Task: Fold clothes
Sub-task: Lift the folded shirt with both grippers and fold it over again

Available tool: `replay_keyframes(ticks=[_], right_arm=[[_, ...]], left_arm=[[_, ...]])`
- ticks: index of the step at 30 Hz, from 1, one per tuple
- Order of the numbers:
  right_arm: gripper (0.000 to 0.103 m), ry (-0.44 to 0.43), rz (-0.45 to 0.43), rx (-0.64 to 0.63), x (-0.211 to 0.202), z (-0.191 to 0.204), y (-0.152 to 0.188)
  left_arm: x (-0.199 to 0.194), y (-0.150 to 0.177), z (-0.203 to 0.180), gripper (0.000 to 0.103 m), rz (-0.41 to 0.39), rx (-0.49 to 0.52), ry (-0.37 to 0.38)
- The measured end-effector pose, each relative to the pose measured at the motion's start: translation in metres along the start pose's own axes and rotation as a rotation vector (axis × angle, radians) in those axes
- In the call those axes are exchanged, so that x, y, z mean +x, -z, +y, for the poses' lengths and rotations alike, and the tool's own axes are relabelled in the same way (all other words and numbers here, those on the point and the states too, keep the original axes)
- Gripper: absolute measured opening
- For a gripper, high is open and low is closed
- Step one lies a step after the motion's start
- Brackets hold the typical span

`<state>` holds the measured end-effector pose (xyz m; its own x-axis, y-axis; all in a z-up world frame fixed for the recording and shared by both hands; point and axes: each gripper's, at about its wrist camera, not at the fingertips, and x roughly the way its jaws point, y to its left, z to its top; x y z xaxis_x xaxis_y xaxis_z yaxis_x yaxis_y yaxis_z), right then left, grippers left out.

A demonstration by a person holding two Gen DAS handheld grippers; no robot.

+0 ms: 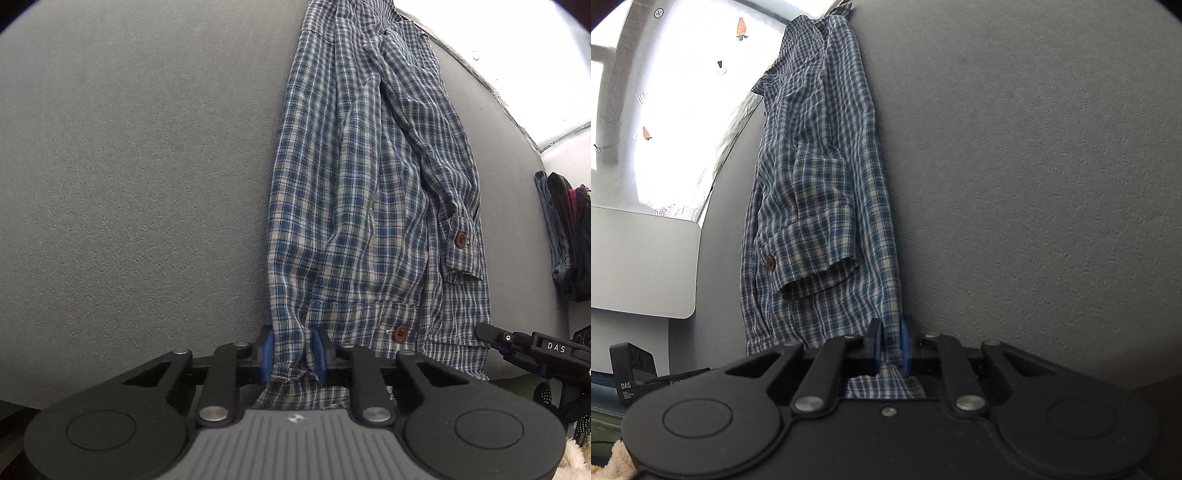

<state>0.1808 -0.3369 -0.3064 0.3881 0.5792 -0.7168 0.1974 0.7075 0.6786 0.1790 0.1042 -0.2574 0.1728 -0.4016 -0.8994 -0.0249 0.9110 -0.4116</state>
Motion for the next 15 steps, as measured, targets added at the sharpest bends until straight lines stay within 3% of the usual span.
replay_keyframes(ticks=[13,15], right_arm=[[0.011,-0.015,0.046,0.033,0.002,-0.006,0.0],[0.011,-0.023,0.049,0.043,0.002,-0.008,0.001]], left_arm=[[0.006,-0.006,0.003,0.021,0.083,-0.037,0.061],[0.007,-0.006,0.005,0.013,0.081,-0.056,0.065]])
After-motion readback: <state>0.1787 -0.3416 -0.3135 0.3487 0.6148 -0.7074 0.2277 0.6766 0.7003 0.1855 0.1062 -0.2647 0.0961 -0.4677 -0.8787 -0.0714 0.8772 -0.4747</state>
